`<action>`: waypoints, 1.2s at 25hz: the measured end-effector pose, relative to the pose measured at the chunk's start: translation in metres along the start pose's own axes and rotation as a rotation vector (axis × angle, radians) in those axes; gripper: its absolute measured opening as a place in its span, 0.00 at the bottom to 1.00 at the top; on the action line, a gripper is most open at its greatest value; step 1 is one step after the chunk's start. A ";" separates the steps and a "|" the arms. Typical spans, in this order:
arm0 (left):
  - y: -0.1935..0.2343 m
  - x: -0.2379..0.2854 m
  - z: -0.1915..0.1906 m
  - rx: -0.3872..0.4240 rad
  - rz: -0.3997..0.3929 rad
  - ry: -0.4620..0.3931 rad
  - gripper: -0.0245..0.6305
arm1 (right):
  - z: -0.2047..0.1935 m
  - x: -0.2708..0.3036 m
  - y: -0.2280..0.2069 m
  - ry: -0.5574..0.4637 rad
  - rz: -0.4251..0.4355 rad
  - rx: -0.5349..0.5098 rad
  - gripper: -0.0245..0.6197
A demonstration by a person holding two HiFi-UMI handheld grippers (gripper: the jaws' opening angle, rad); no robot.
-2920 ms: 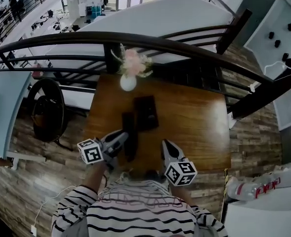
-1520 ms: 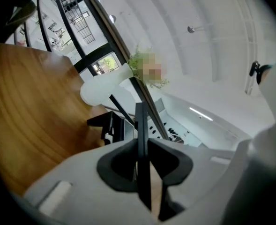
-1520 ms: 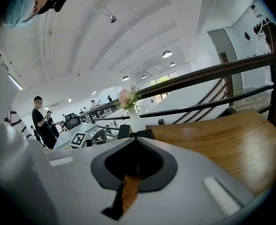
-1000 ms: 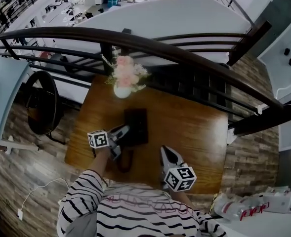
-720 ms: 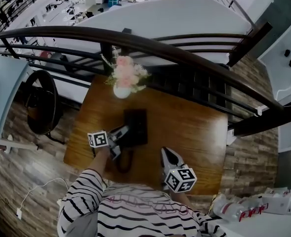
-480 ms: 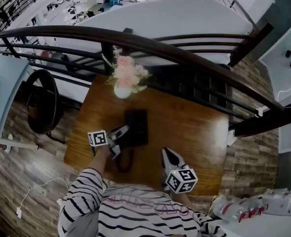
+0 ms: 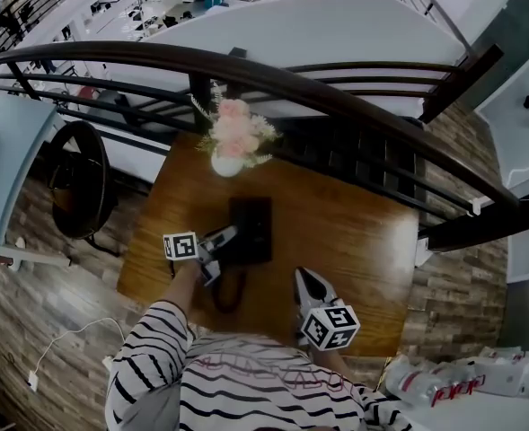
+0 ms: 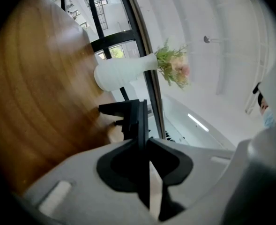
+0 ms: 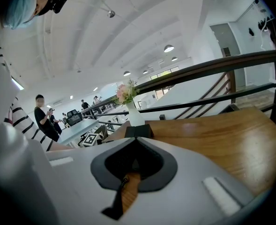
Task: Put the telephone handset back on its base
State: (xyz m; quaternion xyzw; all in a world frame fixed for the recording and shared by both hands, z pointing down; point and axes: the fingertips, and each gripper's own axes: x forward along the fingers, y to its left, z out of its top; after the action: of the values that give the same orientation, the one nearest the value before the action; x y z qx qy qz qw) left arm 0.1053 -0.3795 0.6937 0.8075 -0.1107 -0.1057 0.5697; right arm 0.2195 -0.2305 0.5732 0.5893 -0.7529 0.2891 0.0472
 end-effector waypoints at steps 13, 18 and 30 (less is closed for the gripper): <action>0.016 -0.002 0.006 0.062 0.110 -0.004 0.17 | 0.000 0.006 0.000 -0.004 -0.005 0.005 0.04; 0.016 -0.008 0.004 0.097 0.147 0.003 0.19 | -0.001 0.006 0.007 -0.008 0.001 0.005 0.04; 0.003 -0.024 0.008 0.216 0.167 0.004 0.26 | -0.002 0.003 0.019 -0.022 0.003 -0.002 0.04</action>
State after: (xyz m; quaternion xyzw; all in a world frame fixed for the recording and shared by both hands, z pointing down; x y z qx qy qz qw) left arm 0.0797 -0.3804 0.6949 0.8522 -0.1872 -0.0437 0.4866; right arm 0.2002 -0.2290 0.5689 0.5913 -0.7546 0.2819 0.0392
